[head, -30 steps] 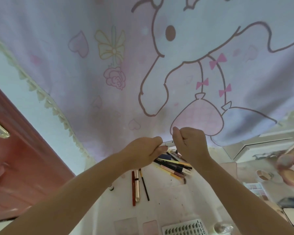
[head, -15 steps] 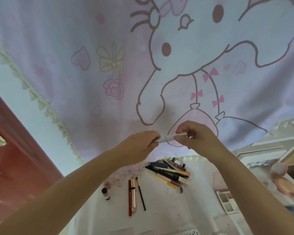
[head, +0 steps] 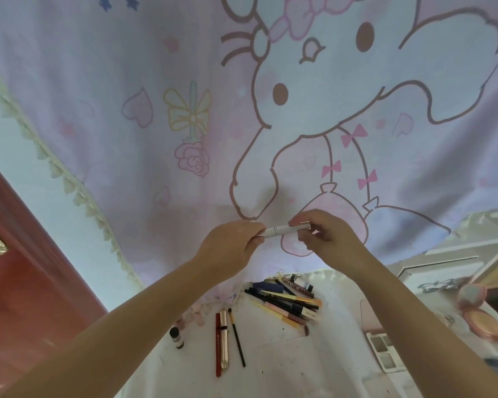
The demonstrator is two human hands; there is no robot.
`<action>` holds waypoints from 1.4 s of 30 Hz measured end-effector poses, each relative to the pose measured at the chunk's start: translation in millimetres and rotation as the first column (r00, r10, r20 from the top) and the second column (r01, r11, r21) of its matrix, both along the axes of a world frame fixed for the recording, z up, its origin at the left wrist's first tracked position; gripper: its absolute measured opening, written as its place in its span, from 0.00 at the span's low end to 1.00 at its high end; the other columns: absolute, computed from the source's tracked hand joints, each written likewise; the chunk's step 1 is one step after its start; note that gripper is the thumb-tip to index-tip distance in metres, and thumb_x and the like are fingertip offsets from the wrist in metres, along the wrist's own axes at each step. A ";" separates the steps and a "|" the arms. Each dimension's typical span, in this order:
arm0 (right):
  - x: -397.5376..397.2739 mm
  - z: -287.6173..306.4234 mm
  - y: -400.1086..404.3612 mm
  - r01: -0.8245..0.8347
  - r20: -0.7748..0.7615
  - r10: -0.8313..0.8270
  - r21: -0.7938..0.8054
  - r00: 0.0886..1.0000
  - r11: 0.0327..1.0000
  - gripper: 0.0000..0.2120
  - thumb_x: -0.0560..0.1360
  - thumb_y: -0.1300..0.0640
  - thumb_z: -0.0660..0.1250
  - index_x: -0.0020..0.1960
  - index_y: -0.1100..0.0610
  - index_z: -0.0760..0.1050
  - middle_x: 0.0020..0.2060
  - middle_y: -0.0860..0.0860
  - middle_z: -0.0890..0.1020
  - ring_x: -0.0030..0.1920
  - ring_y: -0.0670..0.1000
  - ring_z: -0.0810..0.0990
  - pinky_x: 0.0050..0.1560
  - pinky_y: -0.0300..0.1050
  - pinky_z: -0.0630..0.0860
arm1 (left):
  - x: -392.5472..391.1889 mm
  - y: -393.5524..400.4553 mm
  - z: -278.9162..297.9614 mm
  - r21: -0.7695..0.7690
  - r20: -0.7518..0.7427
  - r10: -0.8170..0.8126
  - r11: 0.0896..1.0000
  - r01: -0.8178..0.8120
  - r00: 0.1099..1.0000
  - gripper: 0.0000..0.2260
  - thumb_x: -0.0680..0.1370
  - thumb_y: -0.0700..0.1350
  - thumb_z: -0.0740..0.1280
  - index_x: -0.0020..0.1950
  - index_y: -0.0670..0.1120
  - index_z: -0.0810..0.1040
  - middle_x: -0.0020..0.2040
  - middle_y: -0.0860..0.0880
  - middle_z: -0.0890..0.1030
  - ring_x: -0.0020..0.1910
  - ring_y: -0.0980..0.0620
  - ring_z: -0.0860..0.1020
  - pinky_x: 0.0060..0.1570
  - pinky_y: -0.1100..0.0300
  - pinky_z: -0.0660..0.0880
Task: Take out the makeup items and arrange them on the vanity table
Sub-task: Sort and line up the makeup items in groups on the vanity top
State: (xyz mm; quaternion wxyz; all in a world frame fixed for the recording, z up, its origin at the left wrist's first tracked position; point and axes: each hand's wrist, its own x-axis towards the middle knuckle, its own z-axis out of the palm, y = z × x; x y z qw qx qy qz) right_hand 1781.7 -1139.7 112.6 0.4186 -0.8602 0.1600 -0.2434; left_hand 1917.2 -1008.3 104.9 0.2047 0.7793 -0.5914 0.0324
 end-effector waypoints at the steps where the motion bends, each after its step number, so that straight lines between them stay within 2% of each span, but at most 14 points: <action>1: -0.6 0.4 -1.3 -0.030 0.000 0.030 0.049 1.000 0.998 0.17 0.74 0.67 0.62 0.44 0.42 0.70 0.39 0.43 0.76 0.37 0.46 0.76 0.36 0.30 0.73 | -0.3 0.8 0.2 -0.001 -0.003 0.005 1.000 -0.005 1.000 0.11 0.80 0.46 0.56 0.54 0.44 0.75 0.42 0.50 0.75 0.38 0.55 0.69 0.37 0.64 0.66; 4: 0.3 1.9 -0.1 -0.028 -0.061 0.039 0.169 0.997 0.985 0.07 0.76 0.57 0.62 0.44 0.45 0.71 0.34 0.44 0.79 0.28 0.41 0.77 0.30 0.33 0.74 | -2.5 3.5 -1.8 -0.003 0.004 0.014 1.000 -0.014 1.000 0.11 0.80 0.46 0.56 0.54 0.45 0.75 0.43 0.48 0.77 0.38 0.54 0.70 0.38 0.64 0.66; 7: 1.1 -1.7 -1.7 0.000 -0.132 0.005 0.032 0.991 1.000 0.16 0.78 0.55 0.58 0.32 0.52 0.71 0.19 0.43 0.75 0.20 0.39 0.71 0.25 0.27 0.67 | -4.7 4.9 -4.9 0.004 0.027 -0.003 1.000 0.003 1.000 0.11 0.80 0.47 0.55 0.55 0.46 0.75 0.40 0.51 0.74 0.37 0.55 0.68 0.34 0.70 0.62; 13: -5.3 -5.5 -3.7 -0.107 0.029 0.104 0.109 0.994 0.988 0.13 0.73 0.65 0.65 0.44 0.47 0.74 0.38 0.46 0.78 0.35 0.44 0.77 0.37 0.31 0.75 | -4.5 8.4 -5.7 0.003 0.013 -0.001 1.000 0.001 1.000 0.11 0.80 0.47 0.55 0.56 0.45 0.75 0.40 0.53 0.71 0.37 0.57 0.67 0.33 0.74 0.61; 16: -4.7 -5.3 -3.1 -0.085 -0.020 0.089 0.154 0.996 0.984 0.06 0.75 0.59 0.62 0.43 0.48 0.75 0.32 0.44 0.79 0.27 0.39 0.76 0.30 0.29 0.73 | -5.8 9.7 -6.6 0.007 0.024 -0.002 1.000 0.002 1.000 0.11 0.80 0.47 0.55 0.55 0.46 0.74 0.39 0.54 0.70 0.36 0.57 0.66 0.31 0.74 0.60; 19: -3.6 -8.1 -4.6 -0.014 -0.085 0.016 0.017 0.996 1.000 0.14 0.77 0.58 0.60 0.32 0.53 0.73 0.20 0.43 0.75 0.21 0.38 0.72 0.25 0.25 0.68 | -7.3 10.8 -7.3 0.017 0.031 -0.015 1.000 0.015 0.999 0.11 0.80 0.47 0.55 0.56 0.45 0.74 0.39 0.53 0.71 0.36 0.57 0.67 0.32 0.74 0.60; 25: -3.3 -12.5 -4.1 -0.116 0.011 0.116 0.108 0.993 0.987 0.15 0.72 0.63 0.66 0.45 0.42 0.71 0.40 0.42 0.78 0.38 0.42 0.78 0.38 0.33 0.76 | -1.7 13.5 -10.8 0.045 0.036 0.012 0.999 -0.014 0.999 0.10 0.80 0.47 0.55 0.52 0.45 0.74 0.35 0.55 0.68 0.31 0.60 0.63 0.31 0.73 0.60; 28: 1.3 -14.9 -2.8 -0.082 -0.111 0.099 0.148 0.989 0.986 0.07 0.76 0.54 0.61 0.40 0.46 0.71 0.30 0.42 0.79 0.27 0.39 0.76 0.29 0.31 0.74 | -1.5 15.4 -13.6 0.049 0.034 0.013 0.999 -0.015 0.999 0.10 0.80 0.47 0.55 0.54 0.45 0.74 0.37 0.54 0.69 0.33 0.59 0.64 0.31 0.73 0.59; 30: 3.4 -17.8 -2.5 -0.060 -0.165 0.068 0.053 0.984 0.997 0.13 0.77 0.55 0.59 0.34 0.48 0.71 0.23 0.42 0.77 0.22 0.38 0.73 0.27 0.30 0.71 | -1.2 16.6 -15.7 0.072 0.039 0.009 0.997 -0.012 0.999 0.11 0.80 0.47 0.55 0.55 0.46 0.74 0.38 0.54 0.69 0.35 0.57 0.66 0.32 0.72 0.60; 34: 3.7 -22.7 -4.0 -0.156 -0.070 0.161 0.077 0.984 0.985 0.16 0.73 0.65 0.65 0.42 0.43 0.71 0.38 0.44 0.77 0.34 0.36 0.76 0.35 0.28 0.74 | 2.1 20.2 -19.9 0.089 0.032 0.019 0.996 -0.022 0.999 0.11 0.80 0.47 0.55 0.54 0.46 0.74 0.38 0.53 0.71 0.36 0.56 0.67 0.32 0.73 0.60; 36: 6.6 -24.2 -2.1 -0.172 -0.081 0.190 0.184 0.978 0.968 0.14 0.73 0.63 0.65 0.46 0.43 0.70 0.40 0.43 0.77 0.35 0.37 0.77 0.35 0.29 0.76 | 3.2 22.5 -22.4 0.090 0.033 0.025 0.996 -0.028 0.999 0.11 0.80 0.47 0.55 0.54 0.46 0.74 0.38 0.53 0.70 0.36 0.56 0.66 0.31 0.73 0.60; 38: 11.5 -26.2 1.5 -0.124 -0.173 0.164 0.223 0.971 0.967 0.05 0.76 0.56 0.61 0.44 0.46 0.71 0.34 0.43 0.79 0.28 0.38 0.77 0.30 0.30 0.74 | 3.9 24.5 -25.2 0.086 0.029 0.029 0.996 -0.031 0.999 0.11 0.80 0.47 0.55 0.53 0.46 0.74 0.38 0.53 0.70 0.36 0.56 0.66 0.31 0.72 0.59; 40: 15.1 -29.2 3.7 -0.085 -0.253 0.117 0.135 0.960 0.987 0.12 0.77 0.53 0.58 0.36 0.49 0.71 0.23 0.42 0.77 0.21 0.38 0.72 0.28 0.32 0.72 | 4.8 26.1 -27.8 0.087 0.027 0.031 0.996 -0.034 0.999 0.11 0.80 0.47 0.55 0.53 0.45 0.75 0.38 0.53 0.70 0.35 0.56 0.66 0.31 0.73 0.59; 42: 16.3 -31.1 5.5 -0.096 -0.218 0.114 0.093 0.969 0.991 0.11 0.76 0.58 0.61 0.35 0.48 0.72 0.24 0.42 0.76 0.22 0.38 0.73 0.28 0.31 0.72 | 6.2 27.5 -31.1 0.100 0.024 0.043 0.994 -0.045 0.999 0.10 0.80 0.47 0.55 0.52 0.45 0.75 0.37 0.53 0.70 0.35 0.55 0.67 0.32 0.72 0.61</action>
